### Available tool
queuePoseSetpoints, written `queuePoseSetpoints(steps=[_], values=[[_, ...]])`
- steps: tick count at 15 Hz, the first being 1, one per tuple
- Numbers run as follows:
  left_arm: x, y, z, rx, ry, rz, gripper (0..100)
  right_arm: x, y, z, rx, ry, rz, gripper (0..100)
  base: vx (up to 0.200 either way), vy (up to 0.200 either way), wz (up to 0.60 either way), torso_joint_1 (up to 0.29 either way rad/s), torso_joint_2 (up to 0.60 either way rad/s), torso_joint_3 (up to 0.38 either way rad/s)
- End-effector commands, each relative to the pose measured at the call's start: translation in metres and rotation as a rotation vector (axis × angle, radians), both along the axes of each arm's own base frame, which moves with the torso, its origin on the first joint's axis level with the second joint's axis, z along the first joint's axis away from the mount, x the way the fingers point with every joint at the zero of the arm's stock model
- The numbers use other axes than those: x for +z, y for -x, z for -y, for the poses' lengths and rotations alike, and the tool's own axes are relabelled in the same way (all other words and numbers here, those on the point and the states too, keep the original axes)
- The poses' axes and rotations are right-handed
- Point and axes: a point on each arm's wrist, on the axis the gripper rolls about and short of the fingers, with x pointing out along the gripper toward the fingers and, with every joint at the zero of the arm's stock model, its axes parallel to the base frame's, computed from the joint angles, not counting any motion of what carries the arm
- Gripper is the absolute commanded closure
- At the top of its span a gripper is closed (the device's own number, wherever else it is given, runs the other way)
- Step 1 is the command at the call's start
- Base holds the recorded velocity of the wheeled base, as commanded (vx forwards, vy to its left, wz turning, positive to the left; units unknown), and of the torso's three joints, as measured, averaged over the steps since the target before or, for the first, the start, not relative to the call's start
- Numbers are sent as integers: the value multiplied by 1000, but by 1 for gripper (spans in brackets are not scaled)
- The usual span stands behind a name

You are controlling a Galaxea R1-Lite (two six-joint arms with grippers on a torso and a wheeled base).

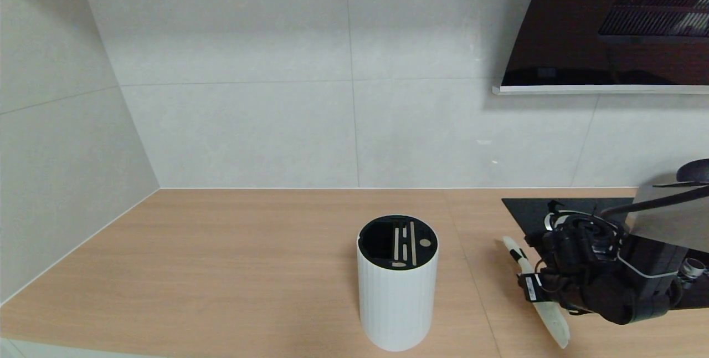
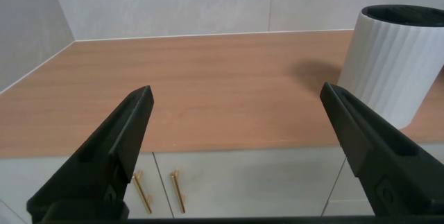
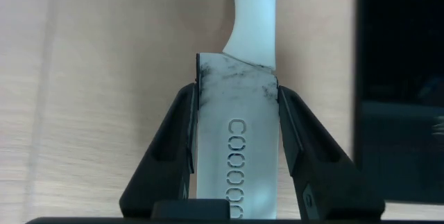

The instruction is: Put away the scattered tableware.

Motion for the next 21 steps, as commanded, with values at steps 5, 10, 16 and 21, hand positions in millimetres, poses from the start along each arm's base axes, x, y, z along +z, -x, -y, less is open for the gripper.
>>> queuePoseSetpoints(steps=[5,10,16,21], values=[[0,0,0,-2,-1,0,0,101,20,-1,22,-73,277,100,0,0,0,0,0,0],[90,6,4,-295,2,46,0,208,31,-24,110,-131,543,100,0,0,0,0,0,0],[197,-137,27,-477,48,-224,0,273,72,-103,362,-260,608,100,0,0,0,0,0,0],[176,-176,86,-706,358,-319,0,269,98,-127,457,-286,587,100,0,0,0,0,0,0]])
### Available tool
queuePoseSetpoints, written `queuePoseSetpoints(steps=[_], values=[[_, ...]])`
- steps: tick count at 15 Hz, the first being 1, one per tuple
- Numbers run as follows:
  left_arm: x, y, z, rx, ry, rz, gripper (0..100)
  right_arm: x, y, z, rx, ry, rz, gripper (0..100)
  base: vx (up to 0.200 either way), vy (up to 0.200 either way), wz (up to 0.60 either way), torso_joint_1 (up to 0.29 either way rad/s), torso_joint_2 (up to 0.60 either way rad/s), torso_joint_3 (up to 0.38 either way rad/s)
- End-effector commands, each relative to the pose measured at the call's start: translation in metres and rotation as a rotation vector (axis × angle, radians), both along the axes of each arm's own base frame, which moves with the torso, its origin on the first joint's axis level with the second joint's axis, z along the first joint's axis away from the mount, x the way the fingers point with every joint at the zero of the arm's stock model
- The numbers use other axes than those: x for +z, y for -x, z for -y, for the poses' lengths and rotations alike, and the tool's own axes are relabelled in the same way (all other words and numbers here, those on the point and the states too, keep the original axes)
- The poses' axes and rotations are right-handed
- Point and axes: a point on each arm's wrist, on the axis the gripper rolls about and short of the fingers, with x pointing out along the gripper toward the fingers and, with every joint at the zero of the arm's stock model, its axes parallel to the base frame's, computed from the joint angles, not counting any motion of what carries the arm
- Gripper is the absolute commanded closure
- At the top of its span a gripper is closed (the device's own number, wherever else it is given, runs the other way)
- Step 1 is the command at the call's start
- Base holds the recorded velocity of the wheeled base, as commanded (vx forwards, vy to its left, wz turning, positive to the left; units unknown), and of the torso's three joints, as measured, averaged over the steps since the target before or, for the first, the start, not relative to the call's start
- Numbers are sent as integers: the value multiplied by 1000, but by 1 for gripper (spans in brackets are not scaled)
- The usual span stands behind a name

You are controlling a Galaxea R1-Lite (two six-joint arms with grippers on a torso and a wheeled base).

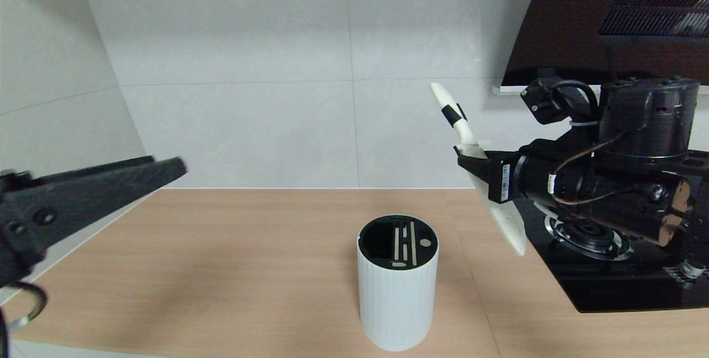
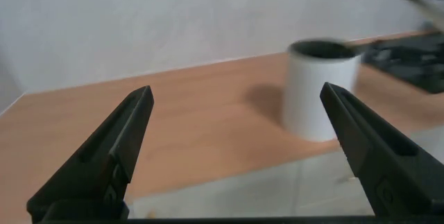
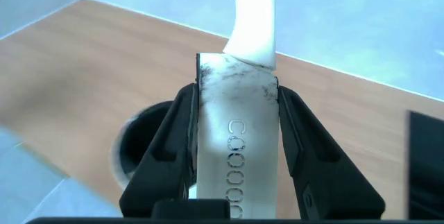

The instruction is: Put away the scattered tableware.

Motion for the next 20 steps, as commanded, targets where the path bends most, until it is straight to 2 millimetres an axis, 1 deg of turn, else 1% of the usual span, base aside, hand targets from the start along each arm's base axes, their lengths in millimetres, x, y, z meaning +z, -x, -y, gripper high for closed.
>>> queuePoseSetpoints(steps=[1,2,3,4,5,6,7,10,13,15,16,20], values=[[-27,-37,37,-98,-3,-145,0,6,9,-5,31,-14,17,100,0,0,0,0,0,0],[-30,-43,41,-103,27,-167,0,7,13,-9,49,-19,19,100,0,0,0,0,0,0],[-31,-49,52,-131,131,-222,0,6,26,-19,97,-21,13,100,0,0,0,0,0,0],[-30,-50,55,-142,169,-240,0,5,29,-21,105,-25,7,100,0,0,0,0,0,0],[-28,-50,63,-181,246,-280,0,6,41,-27,120,-33,5,100,0,0,0,0,0,0],[-29,-50,65,-189,262,-292,0,8,46,-30,125,-35,11,100,0,0,0,0,0,0],[-30,-53,68,-194,288,-308,0,10,57,-36,147,-39,18,100,0,0,0,0,0,0],[-33,-62,76,-204,319,-309,0,6,65,-46,188,-38,2,100,0,0,0,0,0,0],[-38,-67,83,-213,313,-315,0,4,75,-57,241,-40,-11,100,0,0,0,0,0,0],[-43,-73,93,-213,313,-308,0,-1,75,-64,254,-31,-24,100,0,0,0,0,0,0],[-47,-80,99,-186,323,-295,0,-5,78,-69,268,-27,-36,100,0,0,0,0,0,0],[-54,-88,114,-147,347,-255,0,-5,81,-72,276,-31,-32,100,0,0,0,0,0,0]])
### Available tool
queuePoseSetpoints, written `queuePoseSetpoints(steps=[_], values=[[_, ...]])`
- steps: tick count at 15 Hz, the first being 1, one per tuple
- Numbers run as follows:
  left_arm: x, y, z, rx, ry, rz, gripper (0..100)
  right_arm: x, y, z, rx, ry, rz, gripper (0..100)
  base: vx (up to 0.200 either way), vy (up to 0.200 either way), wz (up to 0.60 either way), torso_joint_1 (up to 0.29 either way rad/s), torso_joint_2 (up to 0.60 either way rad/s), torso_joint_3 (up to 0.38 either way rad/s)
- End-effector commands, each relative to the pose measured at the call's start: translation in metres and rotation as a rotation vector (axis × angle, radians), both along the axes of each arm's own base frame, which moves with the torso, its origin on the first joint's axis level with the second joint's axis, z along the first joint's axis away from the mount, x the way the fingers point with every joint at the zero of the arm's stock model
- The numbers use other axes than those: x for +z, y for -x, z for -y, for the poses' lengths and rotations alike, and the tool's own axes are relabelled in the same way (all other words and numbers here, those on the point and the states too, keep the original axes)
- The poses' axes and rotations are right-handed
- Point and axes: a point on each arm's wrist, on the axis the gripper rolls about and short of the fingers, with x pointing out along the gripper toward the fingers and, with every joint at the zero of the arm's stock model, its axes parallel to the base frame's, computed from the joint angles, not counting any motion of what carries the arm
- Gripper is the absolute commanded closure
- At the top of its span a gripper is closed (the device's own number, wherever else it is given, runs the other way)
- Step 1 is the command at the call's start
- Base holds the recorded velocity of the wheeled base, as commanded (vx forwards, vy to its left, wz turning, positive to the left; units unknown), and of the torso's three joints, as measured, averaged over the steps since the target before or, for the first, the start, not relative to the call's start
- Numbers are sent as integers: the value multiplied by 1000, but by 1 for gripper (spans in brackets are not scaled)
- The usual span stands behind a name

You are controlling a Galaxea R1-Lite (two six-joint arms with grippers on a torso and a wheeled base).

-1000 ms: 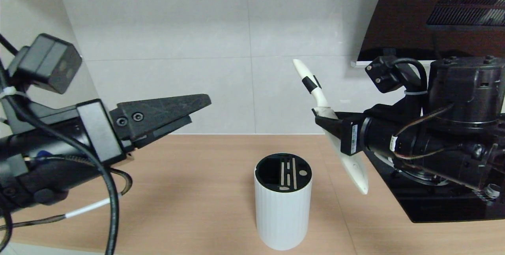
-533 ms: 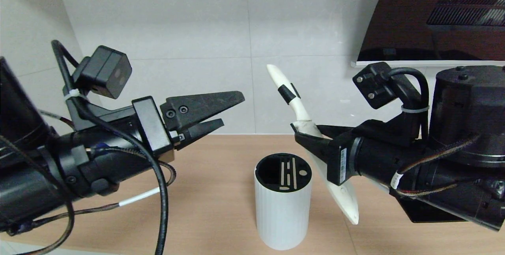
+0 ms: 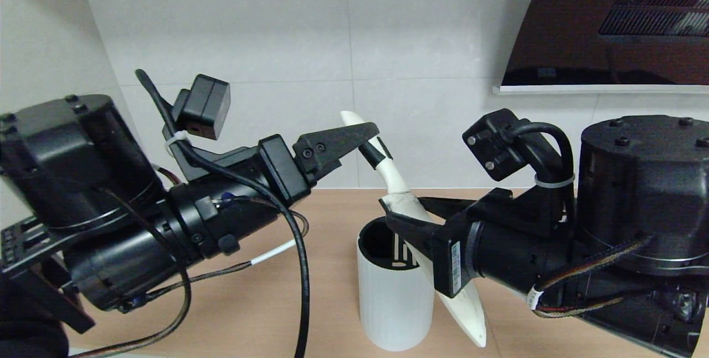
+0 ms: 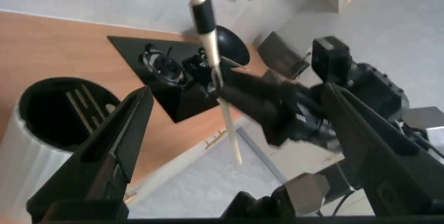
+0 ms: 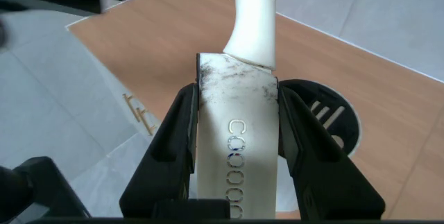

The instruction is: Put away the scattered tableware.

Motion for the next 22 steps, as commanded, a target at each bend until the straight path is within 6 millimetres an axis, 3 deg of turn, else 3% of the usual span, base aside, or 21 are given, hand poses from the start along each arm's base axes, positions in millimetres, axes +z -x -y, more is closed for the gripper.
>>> queuePoseSetpoints(steps=[1,10,15,16,22], values=[[-10,-6,9,-6,-18,-25,0,-1,0,-3,7,-4,4,100,0,0,0,0,0,0],[-10,-11,15,5,-17,-28,0,-13,8,-20,61,12,-7,100,0,0,0,0,0,0],[-12,-12,15,7,-23,-33,0,-13,10,-19,62,10,-7,100,0,0,0,0,0,0],[-14,-13,16,10,-28,-39,100,-13,10,-19,62,9,-6,100,0,0,0,0,0,0],[-14,-14,17,14,-27,-38,100,-9,10,-15,55,-14,11,100,0,0,0,0,0,0]])
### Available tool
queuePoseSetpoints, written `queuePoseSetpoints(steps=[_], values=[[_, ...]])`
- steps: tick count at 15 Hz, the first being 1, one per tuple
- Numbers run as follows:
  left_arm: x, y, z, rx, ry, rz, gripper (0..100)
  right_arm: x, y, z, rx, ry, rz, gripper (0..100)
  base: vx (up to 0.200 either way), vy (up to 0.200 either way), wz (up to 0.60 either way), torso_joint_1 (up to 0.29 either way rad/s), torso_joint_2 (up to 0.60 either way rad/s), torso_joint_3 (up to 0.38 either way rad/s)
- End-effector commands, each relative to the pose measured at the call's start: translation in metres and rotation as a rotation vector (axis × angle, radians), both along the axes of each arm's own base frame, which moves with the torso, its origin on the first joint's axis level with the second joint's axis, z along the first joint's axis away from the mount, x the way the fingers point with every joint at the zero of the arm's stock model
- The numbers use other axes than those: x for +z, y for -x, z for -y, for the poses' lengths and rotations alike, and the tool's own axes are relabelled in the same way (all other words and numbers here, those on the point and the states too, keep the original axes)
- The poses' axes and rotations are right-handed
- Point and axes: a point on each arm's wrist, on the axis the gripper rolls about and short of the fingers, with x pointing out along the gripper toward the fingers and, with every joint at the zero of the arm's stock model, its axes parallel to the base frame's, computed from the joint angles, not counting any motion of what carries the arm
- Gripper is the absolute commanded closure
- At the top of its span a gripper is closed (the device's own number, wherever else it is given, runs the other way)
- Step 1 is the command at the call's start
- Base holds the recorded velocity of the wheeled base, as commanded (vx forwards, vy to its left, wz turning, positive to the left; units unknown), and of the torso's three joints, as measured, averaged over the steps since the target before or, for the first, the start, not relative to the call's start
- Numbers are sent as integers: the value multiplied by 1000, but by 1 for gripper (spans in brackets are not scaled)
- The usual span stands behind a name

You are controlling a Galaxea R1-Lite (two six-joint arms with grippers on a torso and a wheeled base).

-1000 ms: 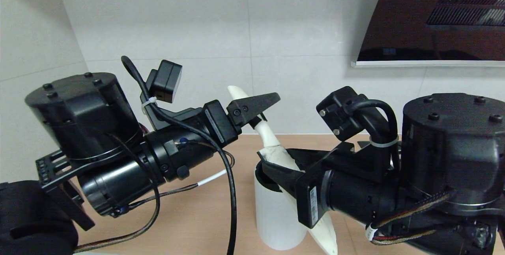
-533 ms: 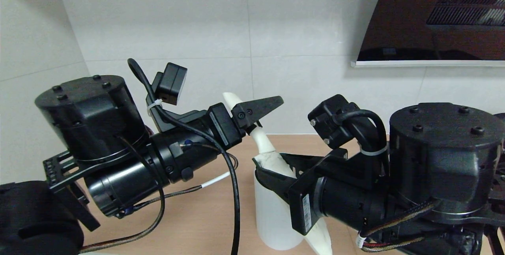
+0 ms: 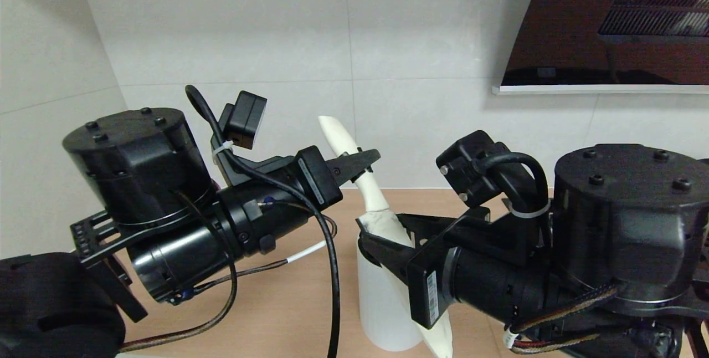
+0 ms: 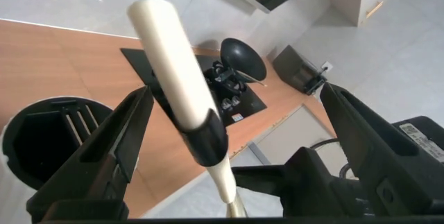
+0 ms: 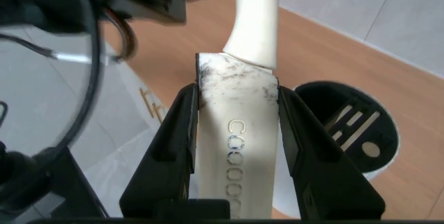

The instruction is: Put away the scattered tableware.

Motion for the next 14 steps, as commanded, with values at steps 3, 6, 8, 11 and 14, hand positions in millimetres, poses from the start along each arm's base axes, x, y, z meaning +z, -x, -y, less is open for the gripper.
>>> queuePoseSetpoints(steps=[3,6,8,11,14], values=[[1,0,-1,1,3,3,100,4,1,4,-8,-12,8,100,0,0,0,0,0,0],[2,0,0,2,4,5,100,4,0,5,-12,-11,9,100,0,0,0,0,0,0],[4,0,0,6,3,7,100,4,0,5,-20,-10,10,0,0,0,0,0,0,0],[9,-3,6,53,-31,-24,100,4,0,5,-20,-11,9,0,0,0,0,0,0,0],[18,-6,8,121,-50,-35,100,12,1,13,-48,-34,25,0,0,0,0,0,0,0]])
